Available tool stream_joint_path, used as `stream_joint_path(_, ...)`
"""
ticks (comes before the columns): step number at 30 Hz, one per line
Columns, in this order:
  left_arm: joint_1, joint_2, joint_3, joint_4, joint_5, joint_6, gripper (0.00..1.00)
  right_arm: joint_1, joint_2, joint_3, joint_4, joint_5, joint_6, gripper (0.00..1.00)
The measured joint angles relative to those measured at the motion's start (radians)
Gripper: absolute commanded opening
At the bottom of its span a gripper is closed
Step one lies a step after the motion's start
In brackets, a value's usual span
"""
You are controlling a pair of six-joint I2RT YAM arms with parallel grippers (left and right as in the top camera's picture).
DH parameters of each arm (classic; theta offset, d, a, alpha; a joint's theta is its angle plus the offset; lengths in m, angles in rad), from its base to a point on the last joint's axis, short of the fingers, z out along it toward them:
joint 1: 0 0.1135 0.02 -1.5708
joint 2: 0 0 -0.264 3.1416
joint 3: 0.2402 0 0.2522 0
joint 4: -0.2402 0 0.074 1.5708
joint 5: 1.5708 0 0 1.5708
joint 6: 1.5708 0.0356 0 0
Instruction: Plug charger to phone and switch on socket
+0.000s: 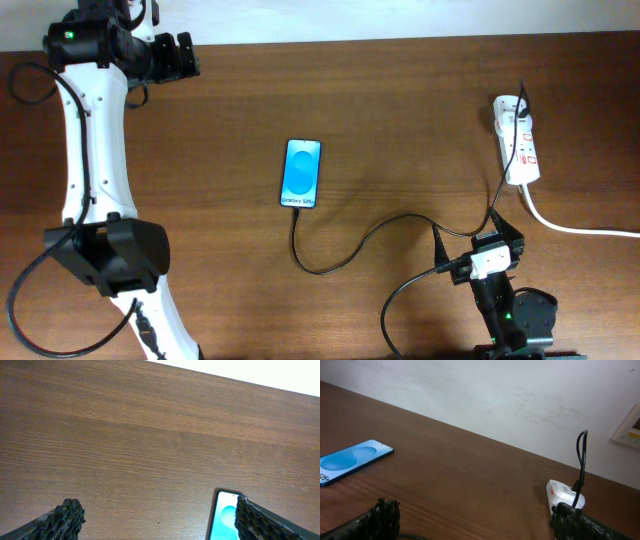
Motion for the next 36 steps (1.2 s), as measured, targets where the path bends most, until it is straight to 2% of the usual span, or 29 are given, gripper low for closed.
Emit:
stream_joint_path(25, 0.0, 0.0, 0.0, 0.0, 0.0, 0.0, 0.99, 0.0, 0.0, 0.0, 0.0, 0.0, 0.003, 0.98)
stream_joint_path(30, 0.0, -0.062, -0.034, -0.04, -0.06, 0.0, 0.99, 0.0, 0.0, 0.0, 0.0, 0.0, 0.003, 0.99)
stream_joint_path(32, 0.0, -0.143, -0.112, -0.035, -0.071, 0.003, 0.99, 0.0, 0.0, 0.0, 0.0, 0.0, 0.003, 0.98)
stream_joint_path(34, 0.0, -0.269, -0.284, -0.015, -0.083, 0.003, 0.99, 0.0, 0.0, 0.0, 0.0, -0.002, 0.003, 0.98)
stream_joint_path(36, 0.0, -0.381, -0.478, 0.105, -0.089, 0.003, 0.99, 0.0, 0.0, 0.0, 0.0, -0.003, 0.003, 0.98)
